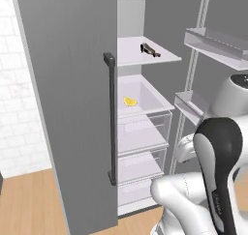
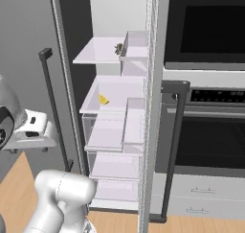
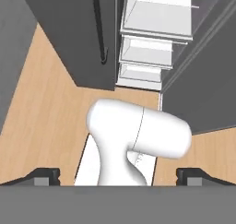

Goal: Place one lemon wedge and one fish in each tupperware on the nearby counter, to pack two identical lunches.

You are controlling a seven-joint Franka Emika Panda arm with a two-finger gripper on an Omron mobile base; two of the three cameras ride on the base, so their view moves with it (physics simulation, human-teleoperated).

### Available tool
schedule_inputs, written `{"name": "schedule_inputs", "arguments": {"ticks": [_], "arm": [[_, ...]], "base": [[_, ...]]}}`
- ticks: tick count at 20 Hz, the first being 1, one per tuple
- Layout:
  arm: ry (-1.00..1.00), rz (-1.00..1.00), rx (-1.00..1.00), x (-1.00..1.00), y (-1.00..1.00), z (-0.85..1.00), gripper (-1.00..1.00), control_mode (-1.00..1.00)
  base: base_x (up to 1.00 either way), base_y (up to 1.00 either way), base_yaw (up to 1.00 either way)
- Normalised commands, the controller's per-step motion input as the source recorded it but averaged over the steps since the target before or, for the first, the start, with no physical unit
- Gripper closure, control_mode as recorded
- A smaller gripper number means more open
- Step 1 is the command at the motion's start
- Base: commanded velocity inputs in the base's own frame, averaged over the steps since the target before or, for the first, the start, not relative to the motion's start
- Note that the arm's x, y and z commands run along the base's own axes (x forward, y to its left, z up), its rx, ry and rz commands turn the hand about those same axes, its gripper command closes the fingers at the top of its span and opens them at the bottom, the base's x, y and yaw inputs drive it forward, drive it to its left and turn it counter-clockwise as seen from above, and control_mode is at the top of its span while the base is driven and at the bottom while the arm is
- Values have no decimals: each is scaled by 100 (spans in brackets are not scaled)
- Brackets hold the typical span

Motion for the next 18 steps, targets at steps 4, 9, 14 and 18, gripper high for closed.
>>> {"name": "schedule_inputs", "arguments": {"ticks": [4,9,14,18], "arm": [[-53,16,-27,30,8,59,-100,-100],[-34,17,-19,92,-9,35,-100,-100],[-11,2,-3,100,-61,8,-100,-100],[4,0,8,100,-85,0,-100,-100]], "base": [[0,0,0],[0,0,0],[0,0,0],[0,0,0]]}}
